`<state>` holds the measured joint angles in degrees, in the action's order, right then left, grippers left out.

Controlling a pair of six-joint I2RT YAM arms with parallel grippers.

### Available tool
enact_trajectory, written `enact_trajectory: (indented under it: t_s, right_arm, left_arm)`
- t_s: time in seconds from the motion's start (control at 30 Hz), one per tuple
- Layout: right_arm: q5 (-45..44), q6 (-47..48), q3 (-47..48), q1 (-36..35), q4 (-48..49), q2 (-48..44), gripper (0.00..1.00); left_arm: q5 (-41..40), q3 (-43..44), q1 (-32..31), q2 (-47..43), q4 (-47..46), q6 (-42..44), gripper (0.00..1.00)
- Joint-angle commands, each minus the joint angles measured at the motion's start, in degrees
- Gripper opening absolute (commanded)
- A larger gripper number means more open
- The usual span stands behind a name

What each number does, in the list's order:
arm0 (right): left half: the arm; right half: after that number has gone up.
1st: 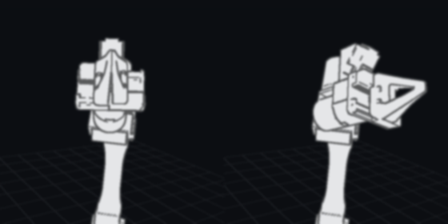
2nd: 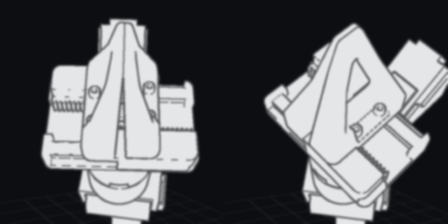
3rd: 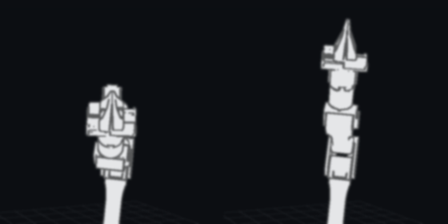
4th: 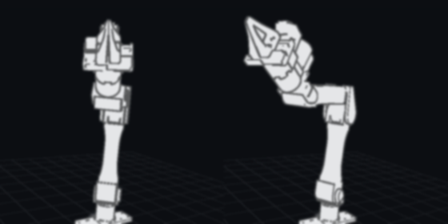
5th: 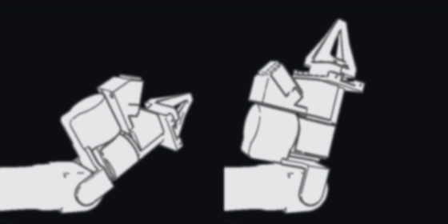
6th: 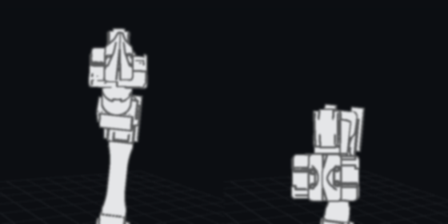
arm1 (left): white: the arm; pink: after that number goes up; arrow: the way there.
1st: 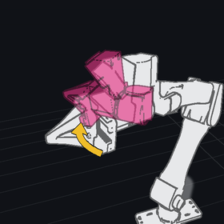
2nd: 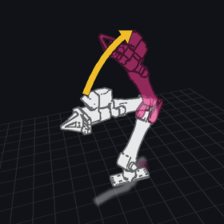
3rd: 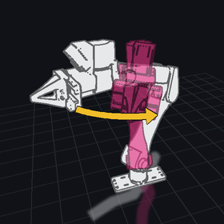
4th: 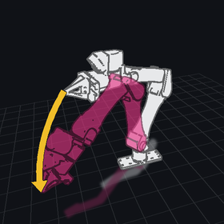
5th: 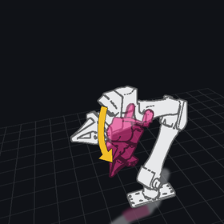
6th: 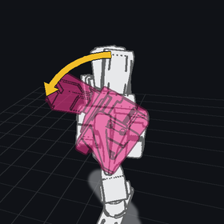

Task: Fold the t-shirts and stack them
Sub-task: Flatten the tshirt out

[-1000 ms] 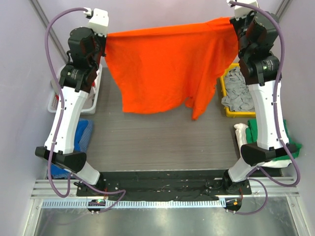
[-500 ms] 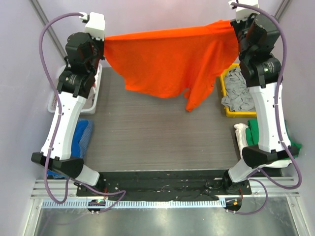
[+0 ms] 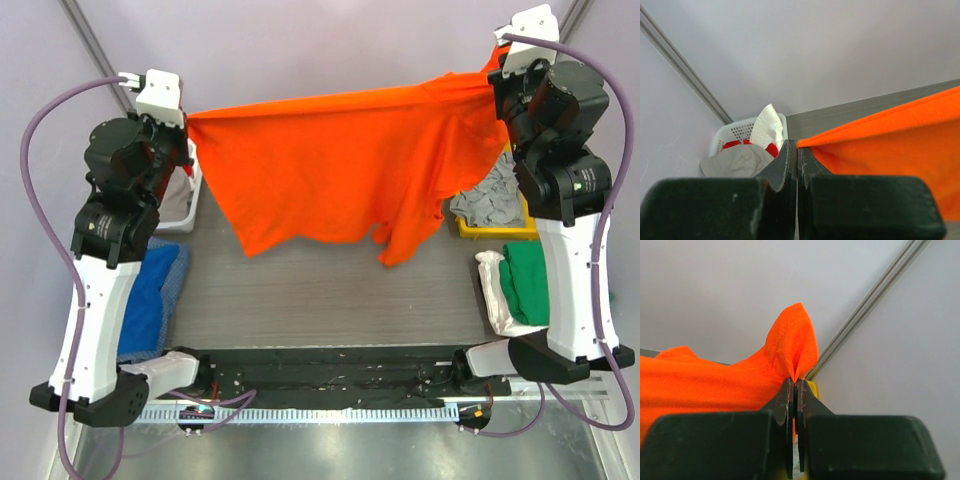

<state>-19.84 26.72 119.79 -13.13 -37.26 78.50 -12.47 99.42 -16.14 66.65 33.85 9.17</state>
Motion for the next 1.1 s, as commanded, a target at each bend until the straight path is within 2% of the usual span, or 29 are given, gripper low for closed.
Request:
enact_trajectory:
  t_s: [0.0, 0.2, 0.33, 0.5, 0.57, 0.77, 1.07]
  right_arm:
    - [-9.9, 3.1, 2.0, 2.0, 5.0, 2.9, 0.01]
    - [-10.2, 2.5, 8.5, 3.1, 6.8, 13.1, 0.01]
    - [-9.6, 1.9, 16.4, 3.9, 7.0, 20.1, 0.01]
    - [-9.8, 3.2, 23.7, 4.5, 7.8, 25.5, 0.01]
    - [-10.0, 3.5, 25.7, 4.6, 8.2, 26.2, 0.01]
    - [-10.0, 3.0, 23.6, 4.5, 9.3, 22.3, 0.01]
    - [-8.3, 0.4, 9.7, 4.5, 6.6, 10.6, 0.01]
  left_arm:
    - [-10.7, 1.1, 2.2, 3.8, -4.1, 0.8, 0.0]
    - [-15.2, 7.4, 3.0, 18.1, -10.5, 2.0, 0.0]
    - [-15.3, 18.1, 4.7, 28.7, -10.5, 1.2, 0.0]
    - [-15.0, 27.7, 6.0, 33.8, -9.7, 1.3, 0.0]
    - [-15.7, 28.9, 6.3, 34.5, -9.5, 1.2, 0.0]
    - [-15.7, 23.4, 7.2, 29.2, -12.6, 0.7, 0.0]
    - [-13.5, 4.7, 7.1, 14.4, -15.3, 0.9, 0.0]
